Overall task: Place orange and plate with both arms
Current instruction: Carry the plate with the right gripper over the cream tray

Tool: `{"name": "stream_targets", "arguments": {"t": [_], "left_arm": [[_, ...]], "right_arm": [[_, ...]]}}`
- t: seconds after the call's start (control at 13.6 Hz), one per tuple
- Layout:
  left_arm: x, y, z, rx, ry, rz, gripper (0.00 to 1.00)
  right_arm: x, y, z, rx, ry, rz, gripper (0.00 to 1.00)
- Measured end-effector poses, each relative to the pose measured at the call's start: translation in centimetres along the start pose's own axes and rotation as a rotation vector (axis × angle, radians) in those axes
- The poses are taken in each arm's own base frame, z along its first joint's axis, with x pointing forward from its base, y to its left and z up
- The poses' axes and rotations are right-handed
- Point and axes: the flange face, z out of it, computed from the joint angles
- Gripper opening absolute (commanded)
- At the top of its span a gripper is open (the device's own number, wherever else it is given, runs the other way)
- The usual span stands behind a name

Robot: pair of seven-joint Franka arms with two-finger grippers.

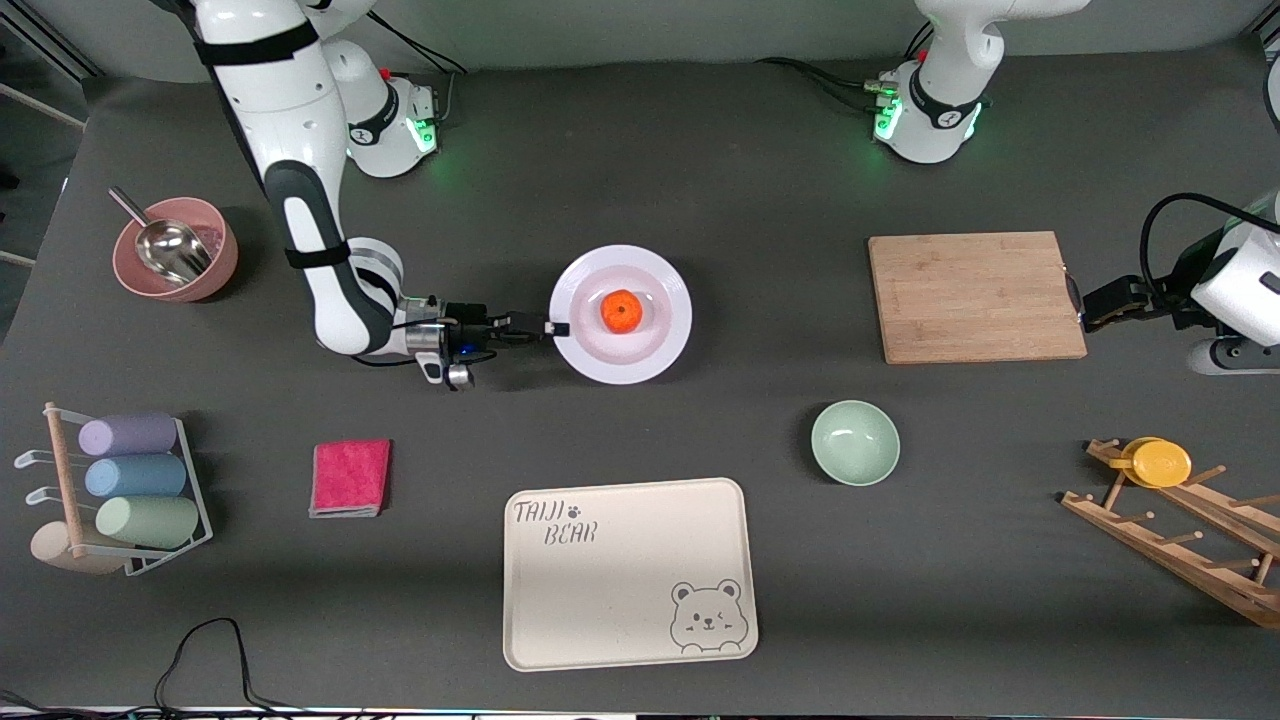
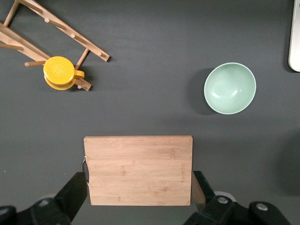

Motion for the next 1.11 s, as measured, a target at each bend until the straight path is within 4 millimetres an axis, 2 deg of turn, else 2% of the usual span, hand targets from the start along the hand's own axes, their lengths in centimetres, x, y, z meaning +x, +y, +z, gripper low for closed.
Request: {"name": "stream_targets", "arguments": {"t": [0.81, 1.11], "left_arm": [[0.2, 0.2, -0.5, -0.001, 0.023, 0.004, 1.00], [0.2, 0.2, -1.0, -0.002, 0.034, 0.004, 1.00]], "right_arm": [[7.3, -12.6, -1.3, -0.028, 0.052, -0.003, 0.00], [10.7, -15.7, -2.3, -0.036, 0.087, -0.010, 0.00]]}}
